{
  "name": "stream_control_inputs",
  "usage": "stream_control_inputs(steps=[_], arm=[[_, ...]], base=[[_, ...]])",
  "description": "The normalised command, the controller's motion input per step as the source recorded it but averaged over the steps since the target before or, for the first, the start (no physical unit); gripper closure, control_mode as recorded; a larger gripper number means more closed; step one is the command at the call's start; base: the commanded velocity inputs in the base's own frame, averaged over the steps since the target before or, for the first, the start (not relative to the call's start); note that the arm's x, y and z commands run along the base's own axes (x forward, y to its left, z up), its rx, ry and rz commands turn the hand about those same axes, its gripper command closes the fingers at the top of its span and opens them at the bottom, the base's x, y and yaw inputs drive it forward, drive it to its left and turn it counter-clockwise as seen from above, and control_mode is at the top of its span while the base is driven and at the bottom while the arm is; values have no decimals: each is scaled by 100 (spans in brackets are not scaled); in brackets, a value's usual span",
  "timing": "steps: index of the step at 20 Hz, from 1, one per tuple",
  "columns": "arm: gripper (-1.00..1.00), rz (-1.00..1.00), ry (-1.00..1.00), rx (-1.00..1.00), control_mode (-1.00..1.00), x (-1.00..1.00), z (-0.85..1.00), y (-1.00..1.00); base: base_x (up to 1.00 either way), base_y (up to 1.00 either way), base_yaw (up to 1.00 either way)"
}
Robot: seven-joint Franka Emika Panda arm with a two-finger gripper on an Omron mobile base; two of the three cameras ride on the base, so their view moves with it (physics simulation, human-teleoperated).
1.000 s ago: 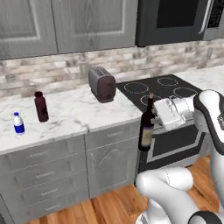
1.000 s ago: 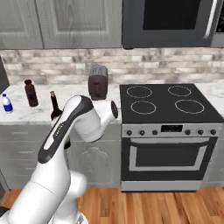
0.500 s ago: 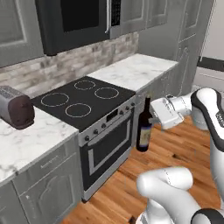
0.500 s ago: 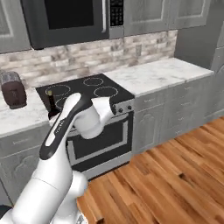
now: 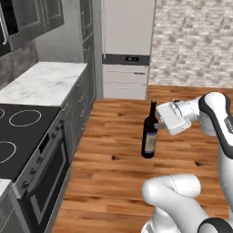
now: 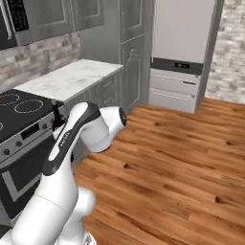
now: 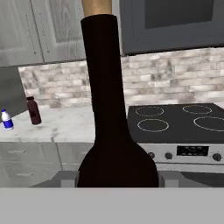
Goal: Place the drinks on the dining counter in a tight cluster.
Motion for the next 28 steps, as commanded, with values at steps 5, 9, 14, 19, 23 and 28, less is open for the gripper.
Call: stream_control_inputs(steps=[5,9,14,19,23,28], arm=[[100,0,0,0,100,0,0,0],[100,0,0,0,100,0,0,0],[100,0,0,0,100,0,0,0],[100,0,0,0,100,0,0,0],[100,0,0,0,100,0,0,0],[100,0,0,0,100,0,0,0]], base=[[0,0,-88],[10,7,-90],[21,22,-91],[9,13,-95],[0,9,-97],[0,6,-98]])
